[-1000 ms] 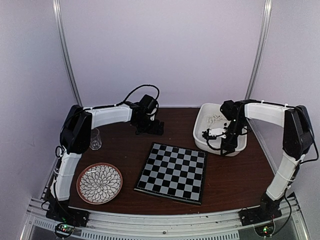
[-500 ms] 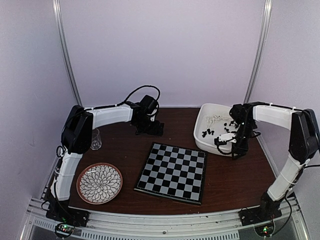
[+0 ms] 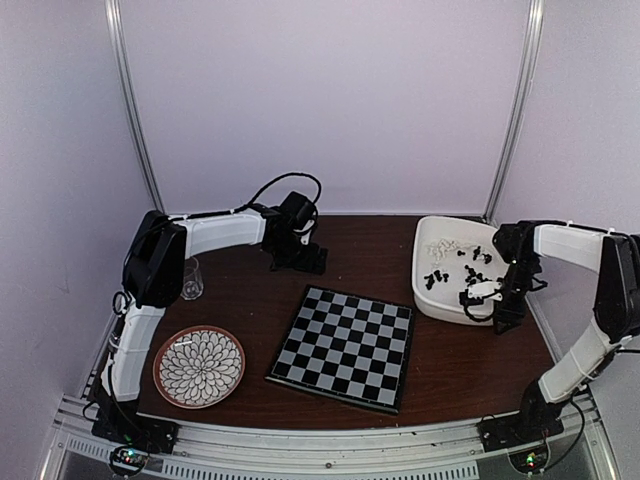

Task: Set up the chess pieces on the board
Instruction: Move the storage box to the corner of the board.

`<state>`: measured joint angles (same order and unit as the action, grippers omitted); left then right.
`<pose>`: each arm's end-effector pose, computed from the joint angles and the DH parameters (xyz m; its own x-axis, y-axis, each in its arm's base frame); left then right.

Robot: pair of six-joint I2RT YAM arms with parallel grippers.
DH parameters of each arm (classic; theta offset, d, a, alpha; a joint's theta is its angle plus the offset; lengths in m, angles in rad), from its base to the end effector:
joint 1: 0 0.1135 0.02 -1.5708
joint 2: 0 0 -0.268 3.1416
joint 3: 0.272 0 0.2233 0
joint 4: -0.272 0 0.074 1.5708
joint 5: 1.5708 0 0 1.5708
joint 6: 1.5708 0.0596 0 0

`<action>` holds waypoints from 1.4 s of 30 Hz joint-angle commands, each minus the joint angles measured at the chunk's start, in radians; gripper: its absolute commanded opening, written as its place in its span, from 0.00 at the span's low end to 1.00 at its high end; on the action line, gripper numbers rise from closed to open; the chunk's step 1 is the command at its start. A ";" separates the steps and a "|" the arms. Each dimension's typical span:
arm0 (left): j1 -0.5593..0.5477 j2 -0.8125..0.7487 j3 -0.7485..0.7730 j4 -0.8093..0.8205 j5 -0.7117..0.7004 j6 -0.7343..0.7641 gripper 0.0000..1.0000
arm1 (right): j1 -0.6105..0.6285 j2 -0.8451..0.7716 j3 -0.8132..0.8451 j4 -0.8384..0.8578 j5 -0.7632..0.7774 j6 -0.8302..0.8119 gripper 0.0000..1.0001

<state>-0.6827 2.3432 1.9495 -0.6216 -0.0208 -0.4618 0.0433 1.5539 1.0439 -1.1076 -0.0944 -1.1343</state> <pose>0.3880 -0.3139 0.1648 -0.8674 0.1312 -0.4800 0.2634 0.9395 -0.2192 0.2258 0.0154 0.1956 -0.3869 -0.9198 -0.0655 -0.9207 0.3814 0.0822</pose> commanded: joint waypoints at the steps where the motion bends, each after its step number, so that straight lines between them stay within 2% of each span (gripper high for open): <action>1: -0.006 -0.019 -0.004 0.039 0.058 0.015 0.93 | -0.030 -0.069 -0.073 -0.035 0.064 -0.076 0.56; 7: -0.007 -0.017 -0.007 0.021 0.055 0.016 0.93 | -0.086 -0.172 -0.186 -0.037 0.141 -0.155 0.56; 12: -0.006 -0.057 -0.065 0.007 0.036 0.025 0.93 | -0.129 -0.261 -0.204 -0.096 0.141 -0.197 0.57; 15: -0.006 -0.131 -0.110 -0.042 -0.006 0.053 0.94 | -0.129 -0.350 -0.115 -0.184 0.010 -0.182 0.62; 17: -0.006 -0.203 -0.166 -0.056 -0.039 0.065 0.94 | -0.127 -0.414 -0.038 -0.216 -0.122 -0.141 0.72; 19: -0.006 -0.273 -0.242 -0.061 -0.057 0.072 0.94 | -0.111 -0.462 0.012 -0.220 -0.228 -0.092 0.77; 21: -0.006 -0.330 -0.332 -0.064 -0.035 0.073 0.94 | -0.055 -0.490 0.026 -0.195 -0.279 -0.025 0.79; 22: -0.006 -0.351 -0.367 -0.065 -0.005 0.072 0.95 | 0.017 -0.493 0.026 -0.180 -0.283 0.012 0.78; 25: -0.006 -0.394 -0.440 -0.078 0.111 0.055 0.95 | 0.198 -0.467 0.005 -0.124 -0.239 0.114 0.69; 27: -0.006 -0.426 -0.489 -0.072 0.123 0.037 0.95 | 0.305 -0.443 -0.015 -0.077 -0.205 0.141 0.58; 28: -0.006 -0.442 -0.513 -0.064 0.112 0.034 0.95 | 0.350 -0.425 -0.023 -0.055 -0.188 0.146 0.50; 31: -0.005 -0.474 -0.561 -0.044 0.078 0.029 0.95 | 0.494 -0.353 -0.037 -0.030 -0.126 0.143 0.01; 36: -0.003 -0.464 -0.588 -0.013 0.120 0.014 0.95 | 0.703 -0.263 -0.155 0.119 0.080 0.135 0.00; 42: -0.003 -0.457 -0.626 -0.012 0.156 -0.014 0.94 | 0.771 -0.112 -0.155 0.248 0.207 0.174 0.00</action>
<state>-0.6827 1.8980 1.3602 -0.6708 0.0929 -0.4480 0.7872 1.3792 0.8825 -0.9852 -0.0227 -0.9962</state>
